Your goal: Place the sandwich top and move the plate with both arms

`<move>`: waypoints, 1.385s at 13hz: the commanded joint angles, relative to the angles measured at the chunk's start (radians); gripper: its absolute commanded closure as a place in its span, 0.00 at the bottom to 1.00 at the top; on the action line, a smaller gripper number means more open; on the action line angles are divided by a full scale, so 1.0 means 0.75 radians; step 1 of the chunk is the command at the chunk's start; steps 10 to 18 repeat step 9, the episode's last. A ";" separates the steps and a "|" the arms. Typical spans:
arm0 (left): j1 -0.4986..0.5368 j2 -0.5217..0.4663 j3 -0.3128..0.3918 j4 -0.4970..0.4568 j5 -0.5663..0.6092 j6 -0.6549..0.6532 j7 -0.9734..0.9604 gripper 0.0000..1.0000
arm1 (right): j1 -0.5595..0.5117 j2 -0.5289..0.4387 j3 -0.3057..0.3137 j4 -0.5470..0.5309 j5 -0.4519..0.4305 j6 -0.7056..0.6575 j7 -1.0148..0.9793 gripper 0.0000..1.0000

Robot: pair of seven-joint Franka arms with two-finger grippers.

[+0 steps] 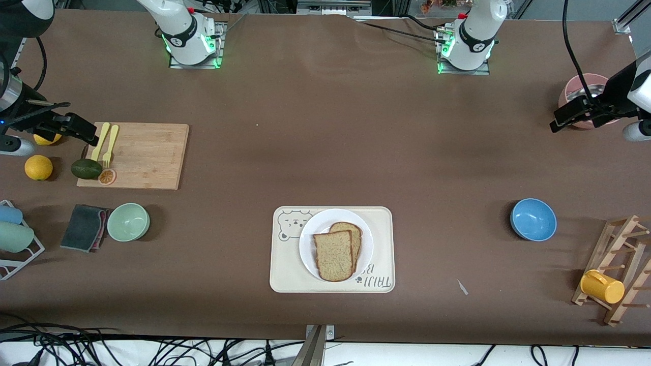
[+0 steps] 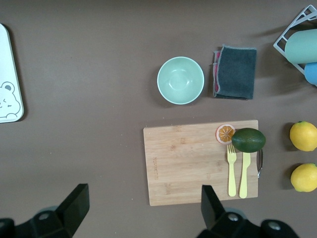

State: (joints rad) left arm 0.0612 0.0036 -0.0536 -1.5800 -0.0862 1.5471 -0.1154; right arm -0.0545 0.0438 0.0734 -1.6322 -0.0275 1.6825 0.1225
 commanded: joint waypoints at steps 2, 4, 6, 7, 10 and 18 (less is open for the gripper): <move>0.008 -0.027 0.008 -0.018 -0.061 0.015 0.074 0.00 | -0.005 -0.022 -0.006 -0.016 0.067 -0.020 -0.022 0.00; 0.006 -0.019 0.006 -0.014 -0.055 0.017 0.074 0.00 | -0.005 -0.024 -0.006 -0.012 0.053 -0.034 -0.036 0.00; 0.006 -0.021 0.002 -0.014 -0.041 0.015 0.060 0.00 | -0.005 -0.024 -0.006 -0.012 0.053 -0.036 -0.051 0.00; 0.006 -0.021 0.002 -0.014 -0.040 0.015 0.058 0.00 | -0.005 -0.024 -0.006 -0.012 0.051 -0.036 -0.051 0.00; 0.006 -0.021 0.002 -0.012 -0.040 0.013 0.058 0.00 | -0.005 -0.024 -0.006 -0.012 0.053 -0.036 -0.051 0.00; 0.006 -0.021 0.002 -0.012 -0.040 0.013 0.058 0.00 | -0.005 -0.024 -0.006 -0.012 0.053 -0.036 -0.051 0.00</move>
